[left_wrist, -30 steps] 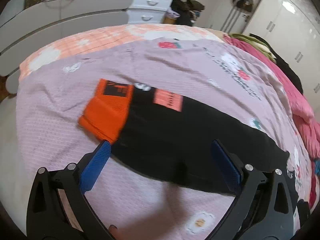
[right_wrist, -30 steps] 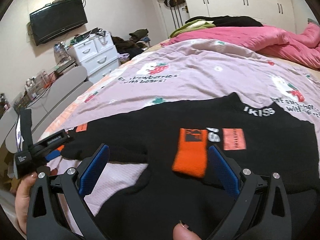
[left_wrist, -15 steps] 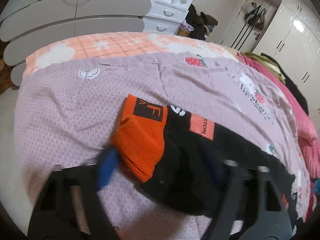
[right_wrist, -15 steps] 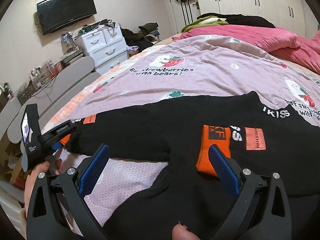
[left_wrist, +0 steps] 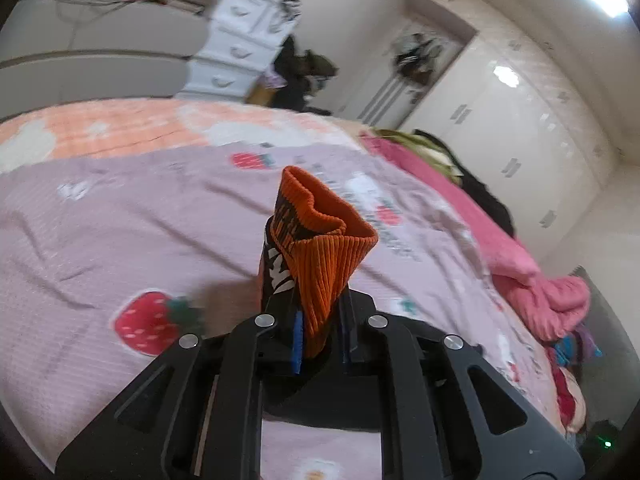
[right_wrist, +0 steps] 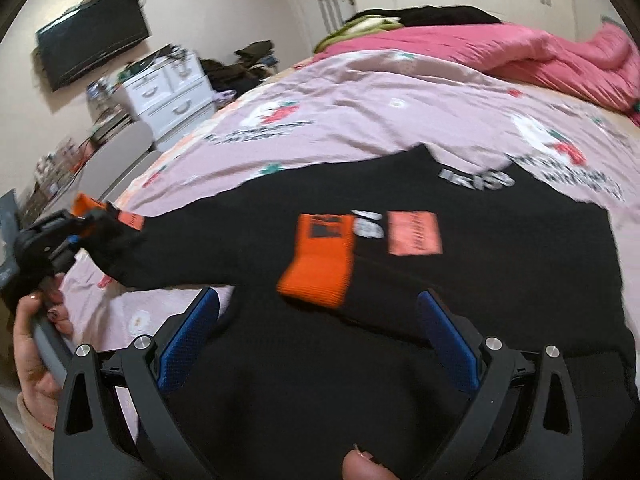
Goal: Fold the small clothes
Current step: 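Carry the sleeve with the left gripper across the shirt body and lower it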
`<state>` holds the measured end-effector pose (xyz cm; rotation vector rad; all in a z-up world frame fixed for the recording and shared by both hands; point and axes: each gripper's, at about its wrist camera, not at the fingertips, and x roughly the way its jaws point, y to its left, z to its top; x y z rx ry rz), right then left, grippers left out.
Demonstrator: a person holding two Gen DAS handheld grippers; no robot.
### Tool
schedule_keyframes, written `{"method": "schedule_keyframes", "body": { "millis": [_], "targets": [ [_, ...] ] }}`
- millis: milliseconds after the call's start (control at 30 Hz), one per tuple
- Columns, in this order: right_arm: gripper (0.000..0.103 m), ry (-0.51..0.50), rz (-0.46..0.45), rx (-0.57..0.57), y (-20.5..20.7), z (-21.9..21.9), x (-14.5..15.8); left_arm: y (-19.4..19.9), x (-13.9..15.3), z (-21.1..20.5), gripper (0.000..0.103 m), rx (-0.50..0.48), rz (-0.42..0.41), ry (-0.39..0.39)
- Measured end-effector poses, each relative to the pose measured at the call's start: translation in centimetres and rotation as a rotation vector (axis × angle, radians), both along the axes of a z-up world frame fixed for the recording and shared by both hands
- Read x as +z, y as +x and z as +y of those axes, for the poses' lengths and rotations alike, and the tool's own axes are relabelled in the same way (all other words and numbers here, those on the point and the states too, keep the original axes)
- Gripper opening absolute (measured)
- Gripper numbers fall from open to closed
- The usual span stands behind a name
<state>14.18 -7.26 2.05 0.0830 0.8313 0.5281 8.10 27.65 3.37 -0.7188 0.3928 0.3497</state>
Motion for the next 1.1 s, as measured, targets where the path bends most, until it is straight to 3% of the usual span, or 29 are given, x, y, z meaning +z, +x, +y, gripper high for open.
{"method": "schedule_keyframes", "body": {
  "millis": [133,467,800,1100],
  "targets": [
    [0.098,0.056,0.022,-0.063,0.0,-3.1,-0.1,0.6,1.6,-2.3,0.006,-0.081,-0.077,-0.012],
    [0.099,0.048,0.015,-0.173,-0.2,-8.1,0.5,3.2,4.3,-8.2,0.006,-0.316,-0.194,-0.021],
    [0.099,0.085,0.013,-0.235,0.3,-10.7,1.3,5.4,4.8,-14.1,0.006,-0.496,-0.197,0.029],
    [0.099,0.128,0.016,-0.316,0.7,-13.9,1.9,7.4,2.8,-18.6,0.006,-0.64,-0.15,0.031]
  ]
}}
